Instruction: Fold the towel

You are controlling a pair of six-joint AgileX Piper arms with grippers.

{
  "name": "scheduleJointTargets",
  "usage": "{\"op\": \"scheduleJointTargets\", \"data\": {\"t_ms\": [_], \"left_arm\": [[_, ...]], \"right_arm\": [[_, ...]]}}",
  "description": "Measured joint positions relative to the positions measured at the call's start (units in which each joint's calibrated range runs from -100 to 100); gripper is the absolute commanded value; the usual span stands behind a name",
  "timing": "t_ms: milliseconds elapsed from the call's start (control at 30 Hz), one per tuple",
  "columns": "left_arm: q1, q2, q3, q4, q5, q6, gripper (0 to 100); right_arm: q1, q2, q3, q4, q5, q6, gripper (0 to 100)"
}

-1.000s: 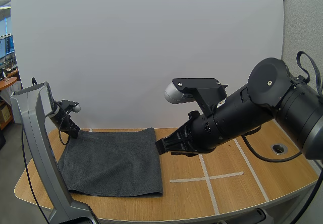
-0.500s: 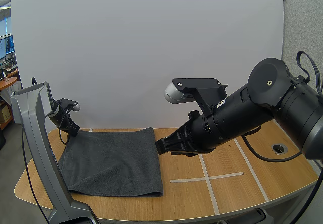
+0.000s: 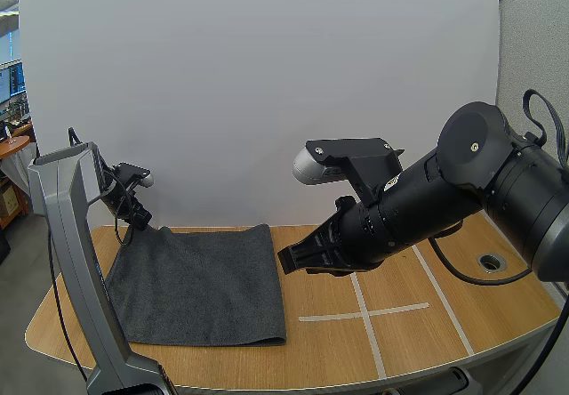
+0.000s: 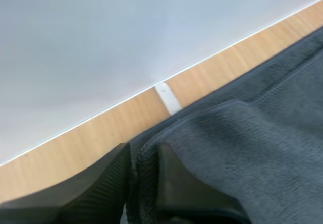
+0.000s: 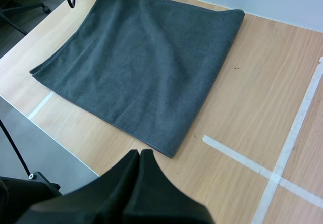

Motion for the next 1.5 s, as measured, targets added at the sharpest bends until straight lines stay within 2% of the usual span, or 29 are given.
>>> {"op": "scheduleJointTargets", "data": {"t_ms": [733, 800, 833, 967, 1000, 1367, 1500], "left_arm": [[0.39, 0.00, 0.00, 3.26, -4.67, -0.11, 32], [0.39, 0.00, 0.00, 3.26, -4.90, -0.11, 41], [0.39, 0.00, 0.00, 3.28, -5.05, -0.19, 50], [0.39, 0.00, 0.00, 3.50, -5.26, -0.73, 96], [0.39, 0.00, 0.00, 3.61, -5.50, -0.84, 100], [0.39, -0.15, 0.00, 3.61, -5.77, -1.85, 100], [0.45, -2.15, 0.00, 3.61, -0.36, -2.35, 100]], "right_arm": [[-0.34, 0.00, 0.00, -0.37, 0.00, 0.00, 0], [-0.42, 0.00, 0.00, -0.37, 0.00, 0.00, 0], [-0.42, 0.00, 0.00, -0.37, 0.00, 0.00, 0], [-0.42, 0.00, 0.00, -0.37, 0.00, 0.00, 0], [-0.42, 0.00, 0.00, -0.37, 0.00, 0.00, 0], [-0.42, 0.00, 0.00, -0.37, 0.00, 0.00, 0], [-0.44, 0.00, 0.00, -1.92, 0.00, 0.00, 0]]}}
